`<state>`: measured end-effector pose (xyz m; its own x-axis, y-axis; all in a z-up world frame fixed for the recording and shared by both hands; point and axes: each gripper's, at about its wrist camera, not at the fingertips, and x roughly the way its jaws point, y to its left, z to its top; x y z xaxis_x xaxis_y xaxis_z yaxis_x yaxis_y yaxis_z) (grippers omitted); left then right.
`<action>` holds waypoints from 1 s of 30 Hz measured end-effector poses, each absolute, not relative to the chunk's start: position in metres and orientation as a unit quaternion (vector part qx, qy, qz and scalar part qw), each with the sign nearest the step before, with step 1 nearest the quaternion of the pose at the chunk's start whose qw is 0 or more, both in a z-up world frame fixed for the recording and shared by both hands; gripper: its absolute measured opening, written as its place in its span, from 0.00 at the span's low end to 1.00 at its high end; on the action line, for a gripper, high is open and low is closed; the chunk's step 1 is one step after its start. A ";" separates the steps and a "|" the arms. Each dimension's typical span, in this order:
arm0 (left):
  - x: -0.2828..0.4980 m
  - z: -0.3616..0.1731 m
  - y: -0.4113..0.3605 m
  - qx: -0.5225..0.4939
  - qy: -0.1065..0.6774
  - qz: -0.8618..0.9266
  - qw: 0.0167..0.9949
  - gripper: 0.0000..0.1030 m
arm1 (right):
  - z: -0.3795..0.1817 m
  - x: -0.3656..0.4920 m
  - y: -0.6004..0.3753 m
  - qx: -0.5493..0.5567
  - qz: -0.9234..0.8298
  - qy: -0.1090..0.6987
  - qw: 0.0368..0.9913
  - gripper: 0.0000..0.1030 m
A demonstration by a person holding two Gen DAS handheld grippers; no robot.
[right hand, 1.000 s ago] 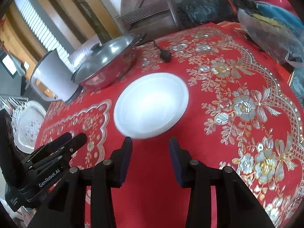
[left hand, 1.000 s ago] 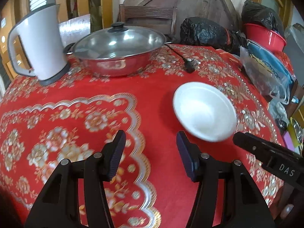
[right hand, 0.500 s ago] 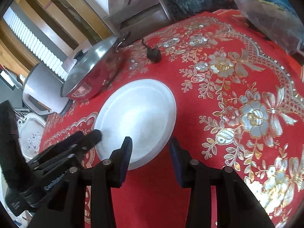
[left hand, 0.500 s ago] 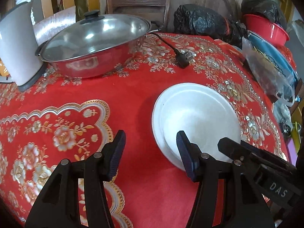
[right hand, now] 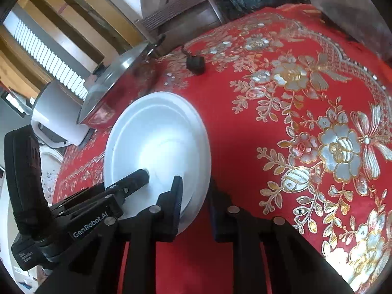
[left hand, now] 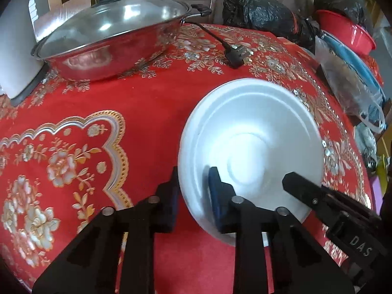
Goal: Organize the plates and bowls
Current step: 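Lift the white bowl off the tablecloth with both grippers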
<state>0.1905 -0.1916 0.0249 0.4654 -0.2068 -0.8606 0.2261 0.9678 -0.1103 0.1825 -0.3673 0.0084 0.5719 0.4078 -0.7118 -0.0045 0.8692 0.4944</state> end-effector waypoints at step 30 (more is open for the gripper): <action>0.041 0.036 -0.025 -0.023 0.489 -0.049 0.870 0.21 | 0.023 0.086 -0.226 0.160 0.243 0.472 0.832 0.15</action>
<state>0.0407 -0.0250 0.0364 0.5165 -0.1077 -0.8495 0.0621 0.9942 -0.0883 0.0860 -0.2256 0.0225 0.4373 0.5553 -0.7074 -0.2533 0.8308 0.4955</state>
